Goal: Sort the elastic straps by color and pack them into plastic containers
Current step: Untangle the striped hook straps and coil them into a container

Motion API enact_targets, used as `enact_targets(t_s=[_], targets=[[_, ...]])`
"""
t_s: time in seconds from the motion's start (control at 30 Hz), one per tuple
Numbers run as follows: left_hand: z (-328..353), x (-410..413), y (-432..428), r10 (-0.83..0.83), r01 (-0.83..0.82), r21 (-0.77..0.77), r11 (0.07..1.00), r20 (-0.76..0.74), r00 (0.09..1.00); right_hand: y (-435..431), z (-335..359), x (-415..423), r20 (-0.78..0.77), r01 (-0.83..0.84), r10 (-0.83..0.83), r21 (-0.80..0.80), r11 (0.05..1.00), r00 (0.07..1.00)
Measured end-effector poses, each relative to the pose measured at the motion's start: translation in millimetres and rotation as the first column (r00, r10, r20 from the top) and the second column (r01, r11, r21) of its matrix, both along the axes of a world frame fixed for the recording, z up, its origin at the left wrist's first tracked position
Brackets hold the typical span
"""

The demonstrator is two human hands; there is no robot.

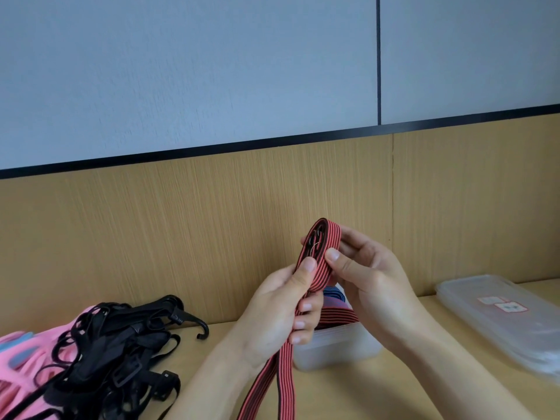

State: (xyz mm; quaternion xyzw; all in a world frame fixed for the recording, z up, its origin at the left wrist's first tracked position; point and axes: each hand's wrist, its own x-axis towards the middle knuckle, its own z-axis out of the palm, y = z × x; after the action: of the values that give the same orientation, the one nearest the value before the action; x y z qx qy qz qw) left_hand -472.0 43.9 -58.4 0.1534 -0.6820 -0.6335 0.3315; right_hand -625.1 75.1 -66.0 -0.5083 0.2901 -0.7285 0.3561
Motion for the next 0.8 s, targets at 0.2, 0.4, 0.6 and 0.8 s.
enact_targets(t_s=[0.2, 0.4, 0.6, 0.8], targets=[[-3, 1, -2, -0.046, 0.046, 0.112, 0.993, -0.005, 0.999, -1, -2, -2, 0.075, 0.152, -0.150, -0.016, 0.988, 0.986], [0, 2, 0, -0.055, 0.051, 0.109, 0.993, 0.037, 0.998, 4, 1, 6, 0.062, 0.191, -0.187, -0.080, 0.978, 0.980], [1, 2, 2, -0.014, 0.005, 0.130, 0.991, 0.067, 0.998, 8, 0, 13, -0.065, 0.375, -0.405, -0.267, 0.888, 0.912], [-1, 1, 3, -0.019, 0.013, 0.128, 0.992, 0.047, 0.999, 11, -4, 17, -0.216, 0.460, -0.585, -0.434, 0.775, 0.782]])
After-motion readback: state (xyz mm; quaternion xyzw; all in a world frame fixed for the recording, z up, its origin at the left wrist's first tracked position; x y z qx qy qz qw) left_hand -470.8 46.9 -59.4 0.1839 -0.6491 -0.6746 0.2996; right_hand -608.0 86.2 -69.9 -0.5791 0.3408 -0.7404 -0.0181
